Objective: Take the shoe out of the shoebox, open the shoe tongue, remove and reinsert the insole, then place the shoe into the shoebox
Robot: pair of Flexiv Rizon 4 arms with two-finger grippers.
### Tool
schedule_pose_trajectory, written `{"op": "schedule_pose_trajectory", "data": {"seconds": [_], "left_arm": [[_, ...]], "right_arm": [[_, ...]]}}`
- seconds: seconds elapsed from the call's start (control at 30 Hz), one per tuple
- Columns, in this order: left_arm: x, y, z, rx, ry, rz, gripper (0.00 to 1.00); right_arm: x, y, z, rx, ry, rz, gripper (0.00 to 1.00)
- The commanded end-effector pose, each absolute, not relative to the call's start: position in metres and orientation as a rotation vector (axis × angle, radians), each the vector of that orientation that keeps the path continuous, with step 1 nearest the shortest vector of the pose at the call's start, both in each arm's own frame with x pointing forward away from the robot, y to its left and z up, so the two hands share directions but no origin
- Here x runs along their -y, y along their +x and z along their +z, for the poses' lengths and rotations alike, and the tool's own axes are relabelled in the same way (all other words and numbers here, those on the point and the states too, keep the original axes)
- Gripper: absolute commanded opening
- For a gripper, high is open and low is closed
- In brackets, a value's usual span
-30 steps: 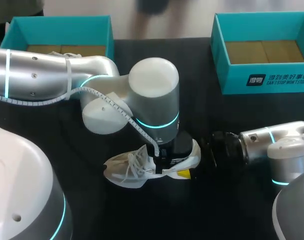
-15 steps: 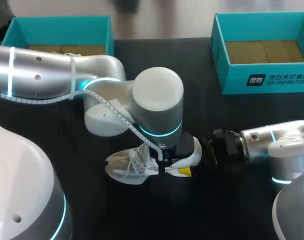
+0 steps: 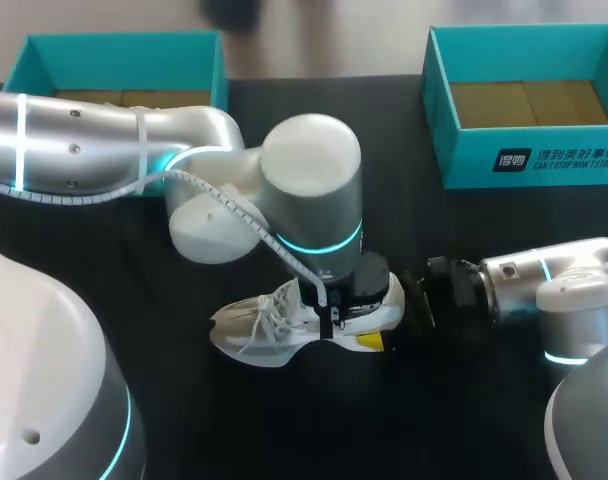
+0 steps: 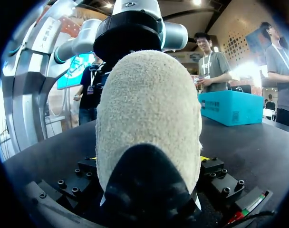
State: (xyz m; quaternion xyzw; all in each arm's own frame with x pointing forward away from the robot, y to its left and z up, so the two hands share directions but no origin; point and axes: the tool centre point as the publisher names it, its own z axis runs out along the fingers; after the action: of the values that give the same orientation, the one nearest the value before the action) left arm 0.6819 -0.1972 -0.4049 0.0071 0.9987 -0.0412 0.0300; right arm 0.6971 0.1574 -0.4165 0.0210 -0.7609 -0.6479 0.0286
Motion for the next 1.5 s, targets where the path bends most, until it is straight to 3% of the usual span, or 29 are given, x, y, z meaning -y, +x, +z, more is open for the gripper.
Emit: {"op": "schedule_pose_trajectory", "data": {"seconds": [0.03,1.5], "left_arm": [[0.200,0.708,-0.409,-3.091,0.029,-0.143,0.00],[0.169,0.680,-0.347,-3.195,-0.041,-0.737,0.00]], "right_arm": [[-0.163,0.690,-0.416,2.351,0.065,-1.993,0.00],[-0.163,0.690,-0.416,2.351,0.065,-1.993,0.00]]}}
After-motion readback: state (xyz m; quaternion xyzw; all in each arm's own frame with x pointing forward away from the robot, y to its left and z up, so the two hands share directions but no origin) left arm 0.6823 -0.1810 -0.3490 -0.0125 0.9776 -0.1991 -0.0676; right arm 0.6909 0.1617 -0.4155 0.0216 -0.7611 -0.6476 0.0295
